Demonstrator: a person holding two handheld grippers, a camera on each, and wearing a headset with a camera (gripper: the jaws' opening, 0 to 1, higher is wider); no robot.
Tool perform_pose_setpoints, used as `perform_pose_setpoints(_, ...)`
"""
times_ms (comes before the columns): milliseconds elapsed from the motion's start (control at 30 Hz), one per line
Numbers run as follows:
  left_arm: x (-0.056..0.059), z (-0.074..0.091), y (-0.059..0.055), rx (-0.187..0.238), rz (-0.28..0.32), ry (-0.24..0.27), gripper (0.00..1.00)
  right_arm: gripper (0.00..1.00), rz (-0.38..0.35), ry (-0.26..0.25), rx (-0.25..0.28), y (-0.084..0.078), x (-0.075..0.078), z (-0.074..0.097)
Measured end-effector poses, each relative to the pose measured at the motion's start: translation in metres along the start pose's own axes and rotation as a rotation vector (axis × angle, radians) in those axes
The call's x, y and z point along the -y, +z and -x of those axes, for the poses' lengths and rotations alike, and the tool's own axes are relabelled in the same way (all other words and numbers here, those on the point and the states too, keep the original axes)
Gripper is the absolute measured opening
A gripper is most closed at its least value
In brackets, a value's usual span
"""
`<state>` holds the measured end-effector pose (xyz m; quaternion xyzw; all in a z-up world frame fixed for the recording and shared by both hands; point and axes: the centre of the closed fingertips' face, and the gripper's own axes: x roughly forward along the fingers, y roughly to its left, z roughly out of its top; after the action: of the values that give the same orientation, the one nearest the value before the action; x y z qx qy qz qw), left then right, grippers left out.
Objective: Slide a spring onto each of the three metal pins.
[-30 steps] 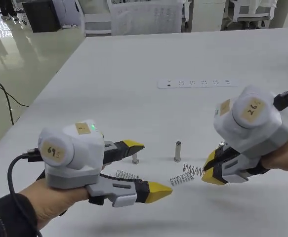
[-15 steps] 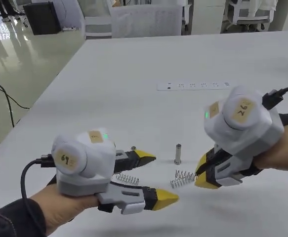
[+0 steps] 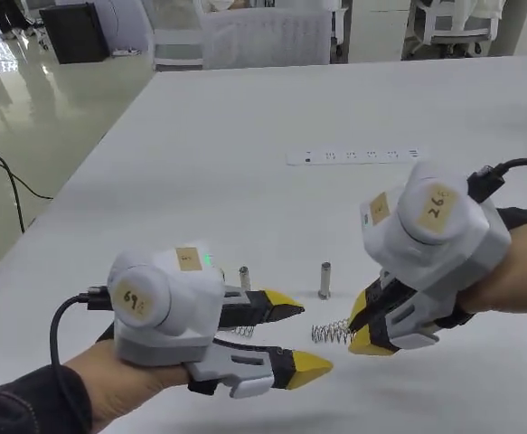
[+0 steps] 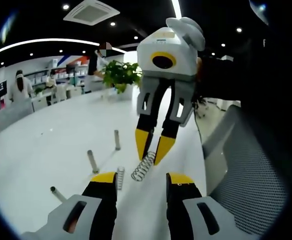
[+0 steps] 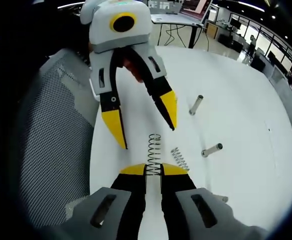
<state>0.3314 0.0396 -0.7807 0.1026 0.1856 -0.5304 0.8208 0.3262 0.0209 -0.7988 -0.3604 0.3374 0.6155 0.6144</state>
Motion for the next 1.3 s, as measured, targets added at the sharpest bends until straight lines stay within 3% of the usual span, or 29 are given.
perform_pose_setpoints(467,0.012,-0.003,-0.003,-0.011,-0.023,-0.05,0.21,0.07,0.073,0.067,0.006,0.003,-0.017,-0.002)
perform_pose_setpoints(933,0.025,-0.006,-0.009,-0.039,-0.049,-0.1,0.09,0.07,0.126,0.092,0.002,0.002,-0.024,-0.003)
perform_pose_setpoints(1300,0.025,-0.006,-0.011,-0.049,-0.073,-0.099,0.04,0.07,0.123,0.095,0.021,0.002,-0.025,-0.001)
